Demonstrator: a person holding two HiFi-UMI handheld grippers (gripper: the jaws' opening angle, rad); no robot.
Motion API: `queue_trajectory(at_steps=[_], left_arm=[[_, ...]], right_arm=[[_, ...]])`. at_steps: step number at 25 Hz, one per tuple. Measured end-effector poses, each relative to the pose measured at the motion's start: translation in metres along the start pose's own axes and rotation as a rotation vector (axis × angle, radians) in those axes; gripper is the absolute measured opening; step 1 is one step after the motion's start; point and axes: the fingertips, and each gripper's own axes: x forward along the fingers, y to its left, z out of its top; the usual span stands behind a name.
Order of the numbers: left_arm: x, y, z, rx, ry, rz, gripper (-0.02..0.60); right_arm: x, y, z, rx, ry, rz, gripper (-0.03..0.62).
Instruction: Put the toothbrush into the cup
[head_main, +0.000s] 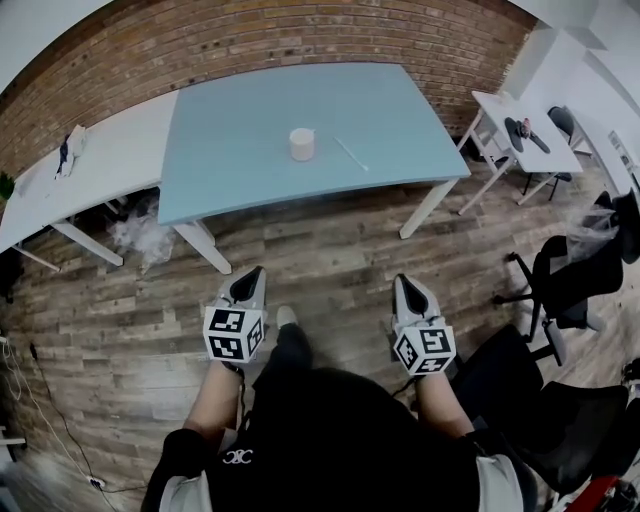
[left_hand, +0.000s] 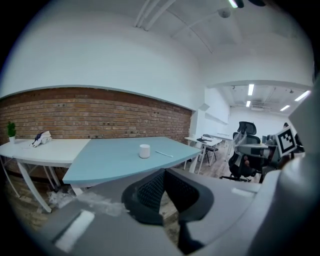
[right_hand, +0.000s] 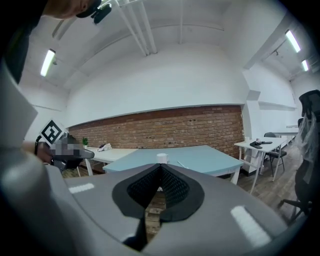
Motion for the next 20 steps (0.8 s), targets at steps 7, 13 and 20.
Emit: queue_trajectory(at_steps=[7,13,20], left_arm=[[0.050,0.058,0.028,-0.022,0.015,-0.007,0.008],[0.093,0.111,0.051,-0.050,0.018,-0.024,0.008],[0.142,0.161,0.073,-0.082,0.013,-0.058,0.008]], right_arm=[[0.080,0.007,0.013,-0.004,0.049,0.017,0.008],[0.156,0.018,0.026,0.014,0.095,0.061,0.008],[0.227,0.028,0.022,-0.059,0.223,0.096,0.008]])
